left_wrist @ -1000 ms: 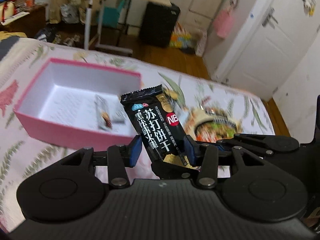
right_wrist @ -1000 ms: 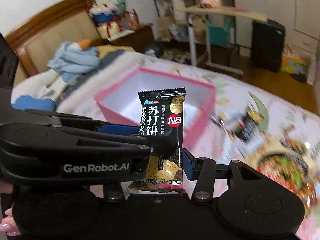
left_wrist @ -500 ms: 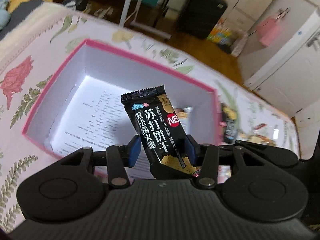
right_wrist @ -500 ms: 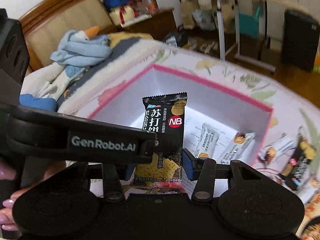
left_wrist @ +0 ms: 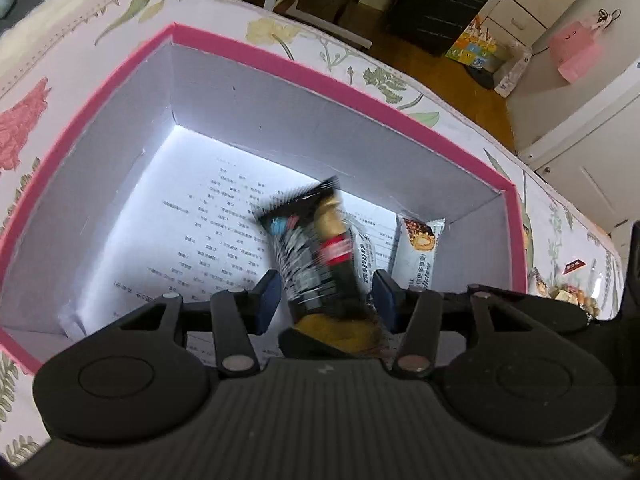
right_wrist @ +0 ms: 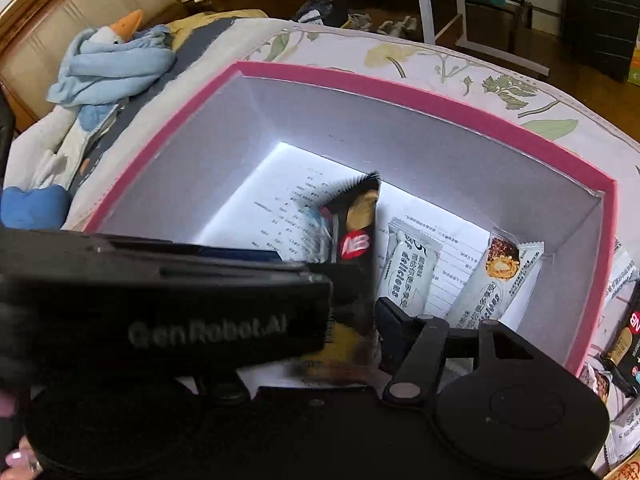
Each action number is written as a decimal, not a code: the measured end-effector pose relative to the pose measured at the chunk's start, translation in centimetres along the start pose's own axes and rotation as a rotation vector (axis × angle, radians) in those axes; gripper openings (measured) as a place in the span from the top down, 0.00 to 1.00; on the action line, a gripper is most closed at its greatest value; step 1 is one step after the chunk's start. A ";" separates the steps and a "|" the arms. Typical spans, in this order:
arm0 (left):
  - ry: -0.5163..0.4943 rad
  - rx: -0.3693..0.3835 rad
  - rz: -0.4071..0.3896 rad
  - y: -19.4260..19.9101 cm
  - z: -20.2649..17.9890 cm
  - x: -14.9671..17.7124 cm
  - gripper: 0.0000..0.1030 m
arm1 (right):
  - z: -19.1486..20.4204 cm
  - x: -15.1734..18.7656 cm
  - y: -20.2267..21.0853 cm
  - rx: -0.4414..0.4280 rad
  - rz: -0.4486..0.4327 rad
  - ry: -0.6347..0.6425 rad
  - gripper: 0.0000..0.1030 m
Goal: Organize snacks
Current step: 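Open the left tool to drop the cracker pack into the pink box, then move the left tool to the large noodle bag and close on it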
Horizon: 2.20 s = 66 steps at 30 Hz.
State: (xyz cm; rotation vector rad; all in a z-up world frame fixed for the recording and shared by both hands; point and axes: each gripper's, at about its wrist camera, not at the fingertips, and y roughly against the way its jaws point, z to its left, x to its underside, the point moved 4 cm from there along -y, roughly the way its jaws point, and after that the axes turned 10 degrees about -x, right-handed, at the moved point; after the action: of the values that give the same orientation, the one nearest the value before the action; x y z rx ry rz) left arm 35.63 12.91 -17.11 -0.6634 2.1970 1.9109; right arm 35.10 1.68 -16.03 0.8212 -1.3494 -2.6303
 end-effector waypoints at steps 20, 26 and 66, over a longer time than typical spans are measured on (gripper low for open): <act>-0.367 -0.031 -0.265 16.1 -5.8 6.1 0.43 | 4.7 8.2 20.4 0.095 -0.111 0.124 0.33; -0.484 0.036 -0.214 19.8 -9.1 9.4 0.41 | 4.9 11.4 26.1 0.176 -0.140 0.151 0.33; -0.416 0.295 0.019 -3.9 -26.7 10.6 0.23 | -15.7 18.0 21.4 0.357 -0.241 -0.253 0.18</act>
State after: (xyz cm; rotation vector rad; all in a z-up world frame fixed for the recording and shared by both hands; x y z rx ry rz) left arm 32.32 -15.70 -20.16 -0.1758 2.1457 1.5134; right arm 23.76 -28.25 -14.55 0.7440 -1.9429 -2.7913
